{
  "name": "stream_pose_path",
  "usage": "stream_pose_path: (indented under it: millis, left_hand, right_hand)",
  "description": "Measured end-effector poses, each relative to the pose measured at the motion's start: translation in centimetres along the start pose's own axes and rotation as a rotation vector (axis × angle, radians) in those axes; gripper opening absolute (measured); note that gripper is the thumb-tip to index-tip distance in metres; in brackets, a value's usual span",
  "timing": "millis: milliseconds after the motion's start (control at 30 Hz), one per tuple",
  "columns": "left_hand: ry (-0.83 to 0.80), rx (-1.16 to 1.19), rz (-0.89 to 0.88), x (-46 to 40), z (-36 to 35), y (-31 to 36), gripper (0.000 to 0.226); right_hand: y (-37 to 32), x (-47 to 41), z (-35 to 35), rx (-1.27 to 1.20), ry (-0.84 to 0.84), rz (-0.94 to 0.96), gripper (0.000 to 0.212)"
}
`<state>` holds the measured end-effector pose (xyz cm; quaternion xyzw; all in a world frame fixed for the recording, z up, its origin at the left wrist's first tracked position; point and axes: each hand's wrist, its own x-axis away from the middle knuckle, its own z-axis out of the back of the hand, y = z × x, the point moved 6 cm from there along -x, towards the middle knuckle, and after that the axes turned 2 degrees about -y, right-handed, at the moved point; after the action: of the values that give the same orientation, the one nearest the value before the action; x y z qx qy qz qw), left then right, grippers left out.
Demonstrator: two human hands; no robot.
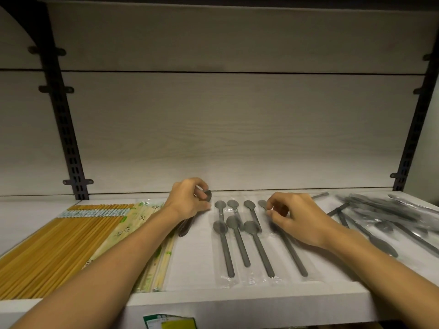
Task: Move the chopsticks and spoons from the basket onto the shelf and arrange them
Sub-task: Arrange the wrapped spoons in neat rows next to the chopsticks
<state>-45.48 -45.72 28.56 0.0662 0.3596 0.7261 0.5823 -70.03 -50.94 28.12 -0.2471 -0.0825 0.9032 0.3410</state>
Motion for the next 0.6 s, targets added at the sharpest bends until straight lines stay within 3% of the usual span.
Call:
stream_pose_path:
  millis: [100, 333, 433, 600]
  left_hand:
    - [0.051, -0.035, 0.068, 0.1, 1.1, -0.7, 0.039]
    - [-0.065, -0.102, 0.182, 0.5, 0.6, -1.3, 0.039]
    - [-0.072, -0.117, 0.189, 0.5, 0.2, -1.1, 0.037]
    - [-0.055, -0.167, 0.176, 0.6, -0.4, -0.4, 0.033]
  right_hand:
    - [-0.2, 0.1, 0.0, 0.002, -0.001, 0.015, 0.011]
    - [-0.8, 0.3, 0.3, 0.059, 0.007, 0.054, 0.008]
    - [-0.9, 0.4, 0.4, 0.156, 0.027, 0.059, 0.029]
    - [-0.9, 0.3, 0.6, 0.250, 0.069, 0.065, 0.040]
